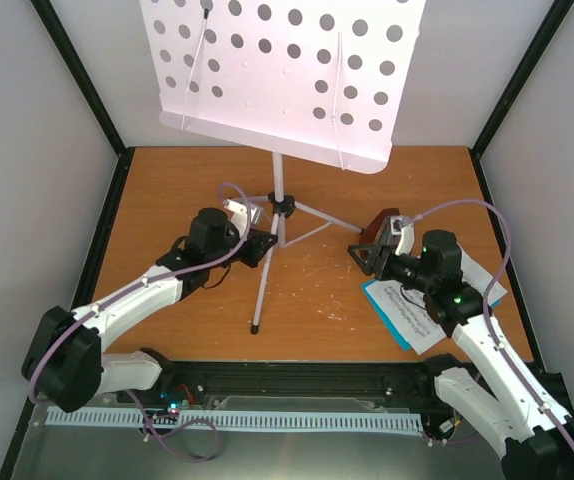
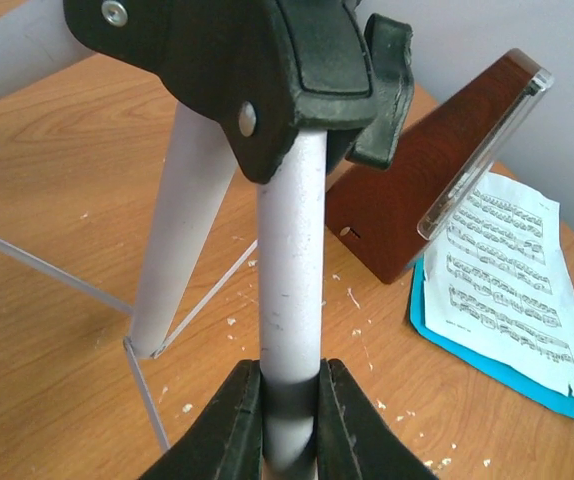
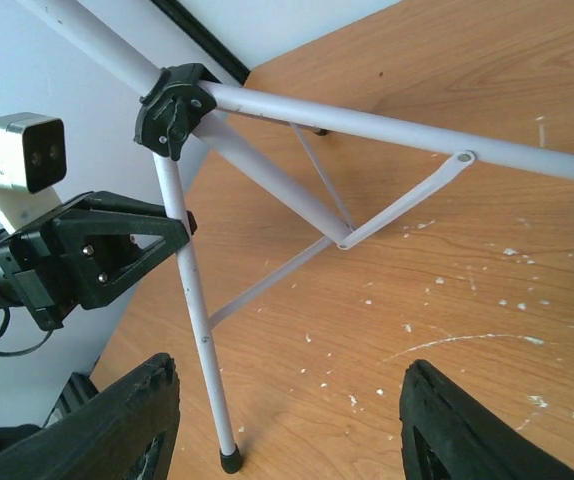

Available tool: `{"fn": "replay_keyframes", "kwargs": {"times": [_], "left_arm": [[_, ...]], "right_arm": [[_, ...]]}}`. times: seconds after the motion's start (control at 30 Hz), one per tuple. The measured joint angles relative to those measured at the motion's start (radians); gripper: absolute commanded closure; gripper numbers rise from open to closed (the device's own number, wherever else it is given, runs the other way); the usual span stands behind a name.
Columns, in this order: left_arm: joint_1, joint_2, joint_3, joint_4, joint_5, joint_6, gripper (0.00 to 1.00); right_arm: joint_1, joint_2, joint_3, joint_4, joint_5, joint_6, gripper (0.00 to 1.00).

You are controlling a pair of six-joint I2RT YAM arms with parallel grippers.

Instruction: Pack up the instrument practice props

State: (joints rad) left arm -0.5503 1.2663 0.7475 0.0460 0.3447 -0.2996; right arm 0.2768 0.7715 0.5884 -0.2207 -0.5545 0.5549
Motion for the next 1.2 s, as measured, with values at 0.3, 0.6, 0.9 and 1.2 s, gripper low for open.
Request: {"fn": "replay_keyframes", "kwargs": {"times": [0.3, 0.6, 0.9, 1.2], "left_arm": [[0.001, -0.081, -0.033, -0.080, 0.032, -0.042, 0.00], [0.049, -0.131, 0.134, -0.308, 0.114, -0.104, 0.00], [0.265, -0.132, 0.258, -0.417, 0.225, -0.025, 0.00], [0.269, -0.166, 0.130, -0.340, -0.071, 0.079, 0.01]], "right_arm": [[0.140, 0.083, 0.049, 0.046, 0.039, 0.002, 0.28], [0.225, 0.261, 0.182, 0.111, 0.054, 0.008, 0.22], [0.250, 0.456, 0.269, 0.210, 0.042, 0.046, 0.40], [0.295, 0.628, 0.360, 0.316, 0.005, 0.100, 0.56]]}}
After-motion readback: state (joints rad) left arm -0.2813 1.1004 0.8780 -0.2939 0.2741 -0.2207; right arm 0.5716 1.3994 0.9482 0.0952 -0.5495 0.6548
